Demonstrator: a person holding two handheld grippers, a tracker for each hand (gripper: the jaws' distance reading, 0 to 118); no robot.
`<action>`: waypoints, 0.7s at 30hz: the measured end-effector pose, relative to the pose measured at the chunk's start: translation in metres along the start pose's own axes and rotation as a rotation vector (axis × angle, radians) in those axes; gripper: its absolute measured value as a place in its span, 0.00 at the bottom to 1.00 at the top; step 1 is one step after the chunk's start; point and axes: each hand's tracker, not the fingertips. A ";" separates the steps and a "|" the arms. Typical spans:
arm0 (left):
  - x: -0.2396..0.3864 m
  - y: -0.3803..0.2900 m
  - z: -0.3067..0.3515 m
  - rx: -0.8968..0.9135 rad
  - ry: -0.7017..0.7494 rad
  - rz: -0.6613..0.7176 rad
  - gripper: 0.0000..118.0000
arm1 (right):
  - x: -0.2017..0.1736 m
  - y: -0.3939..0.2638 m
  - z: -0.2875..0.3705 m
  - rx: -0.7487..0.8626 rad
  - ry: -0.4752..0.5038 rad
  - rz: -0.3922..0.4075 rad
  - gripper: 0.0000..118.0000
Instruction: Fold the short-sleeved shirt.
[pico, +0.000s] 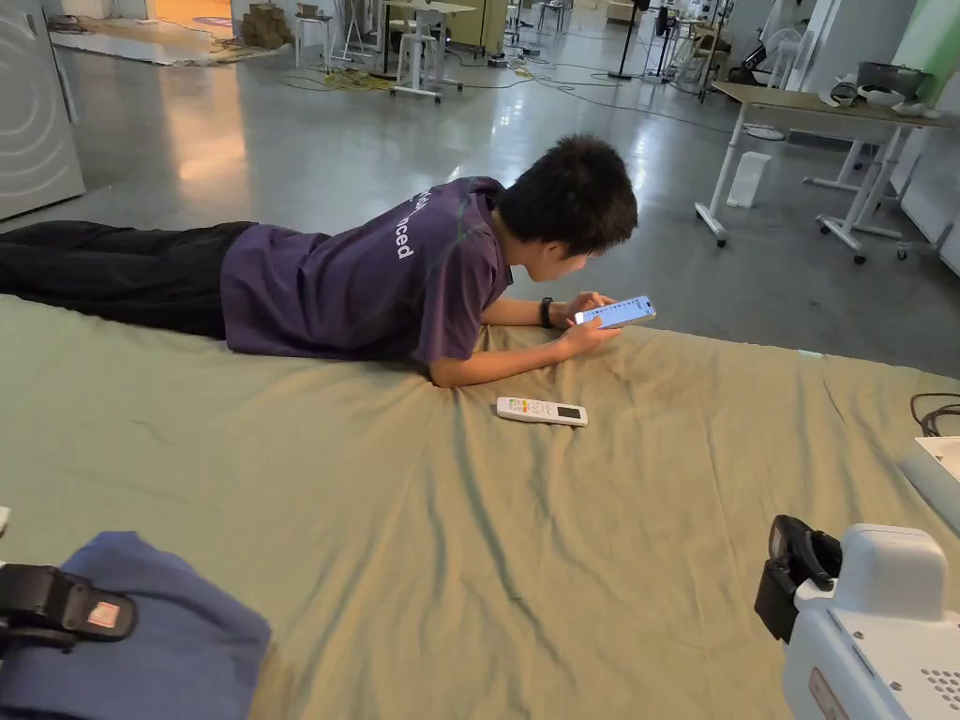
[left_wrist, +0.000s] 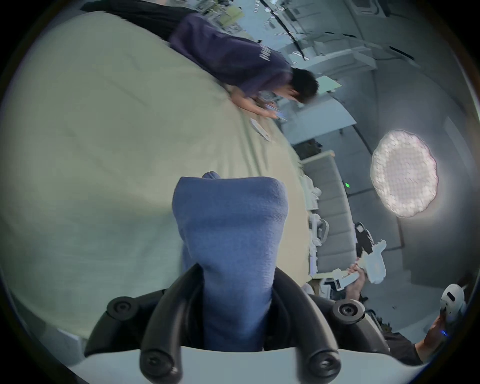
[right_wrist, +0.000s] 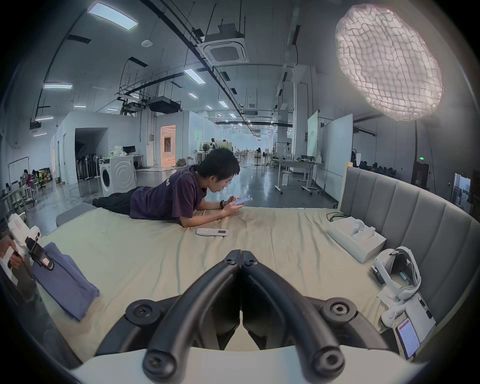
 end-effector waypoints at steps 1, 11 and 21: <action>-0.008 0.007 0.009 0.000 0.030 -0.003 0.16 | -0.001 -0.001 0.000 -0.001 -0.002 0.002 0.00; -0.042 0.048 0.062 0.003 0.553 -0.082 0.16 | -0.013 -0.032 -0.004 -0.095 -0.006 0.025 0.00; -0.072 0.051 0.032 0.023 0.872 -0.081 0.32 | -0.001 -0.043 -0.003 -0.140 -0.008 0.013 0.00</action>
